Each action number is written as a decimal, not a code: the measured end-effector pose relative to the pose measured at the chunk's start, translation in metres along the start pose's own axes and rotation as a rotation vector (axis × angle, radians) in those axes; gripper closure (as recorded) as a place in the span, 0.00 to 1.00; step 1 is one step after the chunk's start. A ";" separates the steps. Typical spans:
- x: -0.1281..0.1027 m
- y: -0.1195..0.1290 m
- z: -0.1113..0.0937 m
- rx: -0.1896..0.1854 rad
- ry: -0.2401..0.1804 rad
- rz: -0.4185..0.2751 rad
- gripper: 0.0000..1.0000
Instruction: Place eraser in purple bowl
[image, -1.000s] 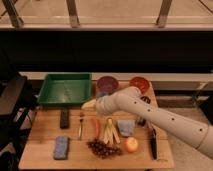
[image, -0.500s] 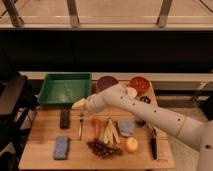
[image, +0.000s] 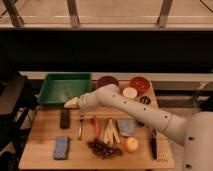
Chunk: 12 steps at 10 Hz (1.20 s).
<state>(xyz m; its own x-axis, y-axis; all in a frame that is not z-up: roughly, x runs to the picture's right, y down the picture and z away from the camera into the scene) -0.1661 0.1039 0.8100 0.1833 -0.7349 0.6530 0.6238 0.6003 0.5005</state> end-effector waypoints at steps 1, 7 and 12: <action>0.000 -0.001 0.000 0.000 -0.001 -0.001 0.35; -0.019 -0.002 0.008 0.020 0.025 -0.028 0.35; -0.026 -0.018 0.035 0.040 0.012 -0.094 0.35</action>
<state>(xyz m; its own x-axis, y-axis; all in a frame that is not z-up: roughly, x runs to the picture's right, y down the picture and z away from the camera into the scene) -0.2093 0.1235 0.8037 0.1345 -0.7923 0.5951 0.6080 0.5403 0.5818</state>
